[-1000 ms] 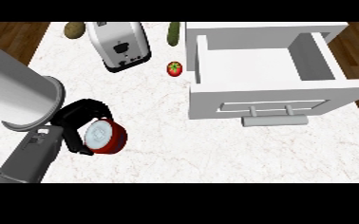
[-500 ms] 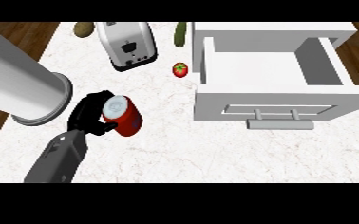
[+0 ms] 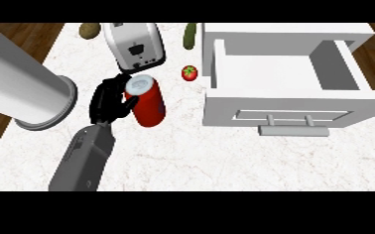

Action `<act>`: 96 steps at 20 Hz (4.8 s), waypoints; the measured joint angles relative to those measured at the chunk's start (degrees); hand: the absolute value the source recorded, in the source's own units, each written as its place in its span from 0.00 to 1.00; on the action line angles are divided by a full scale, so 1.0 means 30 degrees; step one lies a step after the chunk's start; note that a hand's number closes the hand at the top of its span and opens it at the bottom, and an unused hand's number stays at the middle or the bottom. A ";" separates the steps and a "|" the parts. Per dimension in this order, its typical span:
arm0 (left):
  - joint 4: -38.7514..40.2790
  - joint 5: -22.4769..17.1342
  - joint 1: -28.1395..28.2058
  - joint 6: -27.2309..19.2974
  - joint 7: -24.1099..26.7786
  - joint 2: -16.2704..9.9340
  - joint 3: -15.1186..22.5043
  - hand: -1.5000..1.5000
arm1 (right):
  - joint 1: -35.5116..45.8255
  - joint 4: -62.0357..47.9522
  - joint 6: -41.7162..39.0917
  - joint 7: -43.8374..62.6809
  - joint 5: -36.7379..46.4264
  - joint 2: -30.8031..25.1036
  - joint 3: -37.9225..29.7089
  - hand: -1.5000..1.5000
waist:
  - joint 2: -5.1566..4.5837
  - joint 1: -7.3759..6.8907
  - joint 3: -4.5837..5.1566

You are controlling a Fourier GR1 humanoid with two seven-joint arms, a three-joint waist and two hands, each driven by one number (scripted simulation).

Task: Pick up the can, place it into the drawer and close the drawer

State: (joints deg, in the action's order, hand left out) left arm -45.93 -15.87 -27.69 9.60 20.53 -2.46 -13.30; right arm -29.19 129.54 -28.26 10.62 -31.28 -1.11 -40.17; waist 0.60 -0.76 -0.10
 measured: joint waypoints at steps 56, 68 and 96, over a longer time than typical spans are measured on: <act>0.2452 -0.6311 -1.6641 -1.5549 -0.7084 0.0818 1.0184 1.00 | 0.2130 0.0452 0.0624 0.1497 0.0329 -0.0055 0.0731 0.00 | -0.0374 0.1370 0.0009; 0.4592 -0.9745 -1.7264 -1.6636 -0.5808 0.0820 1.3401 1.00 | 0.3085 0.0246 0.1065 0.2083 0.0369 -0.0395 0.0919 0.00 | -0.0463 0.1635 -0.0001; 0.6259 -1.3868 -1.7187 -1.8064 -0.2551 0.0818 1.6012 0.00 | 0.4429 0.1524 0.0167 0.0589 0.2876 -0.1453 0.0602 0.00 | -0.0597 0.1866 0.0003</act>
State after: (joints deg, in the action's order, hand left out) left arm -27.16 -57.48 -79.26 -44.59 12.87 0.00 34.74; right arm -15.90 134.11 -27.76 12.39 -22.65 -5.47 -38.37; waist -1.19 4.84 -0.09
